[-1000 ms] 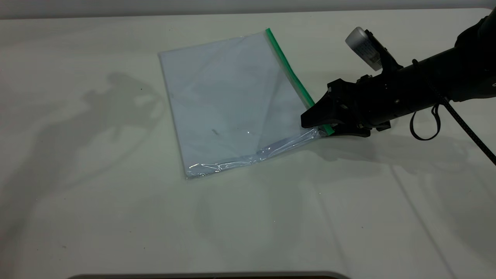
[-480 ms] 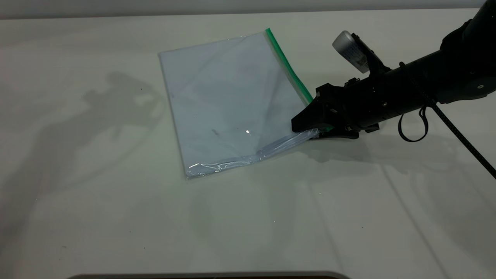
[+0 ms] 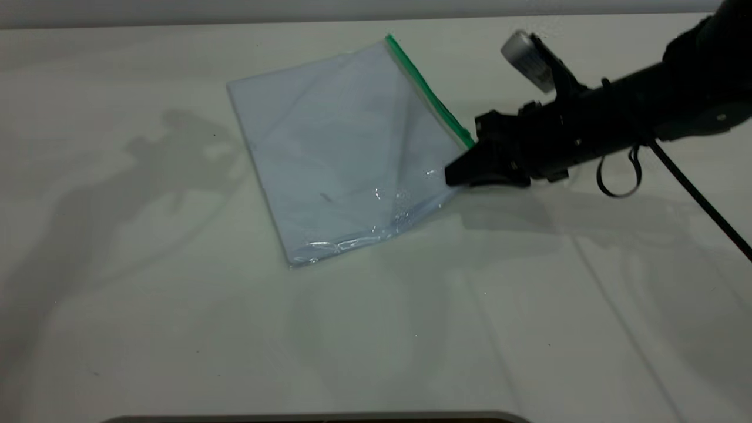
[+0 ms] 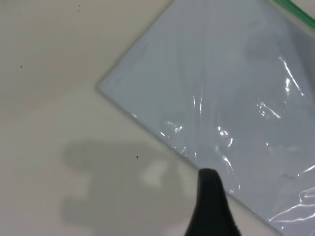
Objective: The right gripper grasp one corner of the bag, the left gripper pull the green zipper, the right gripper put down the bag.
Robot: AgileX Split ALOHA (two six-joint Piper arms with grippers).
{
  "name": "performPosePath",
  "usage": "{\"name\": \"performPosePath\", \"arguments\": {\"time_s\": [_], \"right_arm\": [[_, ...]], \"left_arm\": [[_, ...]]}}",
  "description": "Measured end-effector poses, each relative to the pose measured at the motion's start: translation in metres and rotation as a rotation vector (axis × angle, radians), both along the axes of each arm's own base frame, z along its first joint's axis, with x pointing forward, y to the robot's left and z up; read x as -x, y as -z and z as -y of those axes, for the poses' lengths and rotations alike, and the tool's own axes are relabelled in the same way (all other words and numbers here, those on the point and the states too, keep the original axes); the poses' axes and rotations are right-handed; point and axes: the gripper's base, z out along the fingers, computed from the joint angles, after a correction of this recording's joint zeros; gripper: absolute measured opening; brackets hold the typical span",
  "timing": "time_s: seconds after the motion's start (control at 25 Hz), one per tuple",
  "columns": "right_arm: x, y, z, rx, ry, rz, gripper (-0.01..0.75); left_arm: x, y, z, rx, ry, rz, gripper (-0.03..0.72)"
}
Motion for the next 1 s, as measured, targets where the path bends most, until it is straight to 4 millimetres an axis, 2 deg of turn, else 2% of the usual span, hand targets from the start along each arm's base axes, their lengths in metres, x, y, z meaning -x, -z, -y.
{"name": "performPosePath", "arguments": {"time_s": [0.16,0.52,0.64,0.84,1.0], "right_arm": [[-0.008,-0.02,0.0,0.048,-0.069,0.078,0.034],[-0.023,-0.089,-0.001,0.114,-0.135,0.302,0.034],[-0.024,-0.099,-0.004,0.133,-0.154,0.348,0.034],[-0.02,-0.098,-0.017,0.181,-0.203,0.386,0.034],[-0.017,-0.096,-0.028,0.216,-0.233,0.407,0.034]], "left_arm": [[0.0,0.0,-0.001,-0.051,0.075,0.03,0.588],[0.0,-0.001,0.004,-0.158,0.348,0.154,0.588],[0.001,-0.005,0.016,-0.13,0.454,0.232,0.588],[0.005,-0.01,0.049,-0.084,0.65,0.394,0.588],[0.004,0.006,0.067,-0.09,0.799,0.467,0.588]]}}
